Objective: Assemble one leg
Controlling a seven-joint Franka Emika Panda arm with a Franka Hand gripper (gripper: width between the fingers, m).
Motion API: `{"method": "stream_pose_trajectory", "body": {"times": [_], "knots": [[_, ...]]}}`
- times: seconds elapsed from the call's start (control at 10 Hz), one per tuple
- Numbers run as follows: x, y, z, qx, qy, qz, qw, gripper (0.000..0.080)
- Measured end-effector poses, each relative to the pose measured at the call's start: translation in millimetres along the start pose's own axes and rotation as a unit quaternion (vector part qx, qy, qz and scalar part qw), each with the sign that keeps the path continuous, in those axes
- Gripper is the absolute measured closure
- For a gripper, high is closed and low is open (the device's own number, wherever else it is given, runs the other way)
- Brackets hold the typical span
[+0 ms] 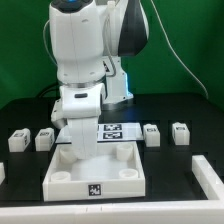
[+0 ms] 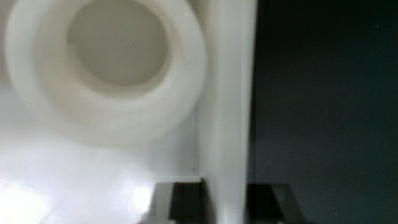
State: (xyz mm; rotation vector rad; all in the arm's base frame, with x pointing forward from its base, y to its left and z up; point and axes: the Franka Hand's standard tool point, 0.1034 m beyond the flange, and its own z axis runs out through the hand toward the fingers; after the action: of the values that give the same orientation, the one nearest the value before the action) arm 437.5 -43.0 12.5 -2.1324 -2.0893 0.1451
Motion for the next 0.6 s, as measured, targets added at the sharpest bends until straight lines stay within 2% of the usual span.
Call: {"method": "stream_pose_trajectory", "body": {"times": [0.4,0.6], "knots": [[0.0,1.0,-0.2,-0.001,0.0,0.0,1.0,0.0722],[7.0,11.2,-3.4,-0.007,0.001,0.009,1.0,0.0722]]}}
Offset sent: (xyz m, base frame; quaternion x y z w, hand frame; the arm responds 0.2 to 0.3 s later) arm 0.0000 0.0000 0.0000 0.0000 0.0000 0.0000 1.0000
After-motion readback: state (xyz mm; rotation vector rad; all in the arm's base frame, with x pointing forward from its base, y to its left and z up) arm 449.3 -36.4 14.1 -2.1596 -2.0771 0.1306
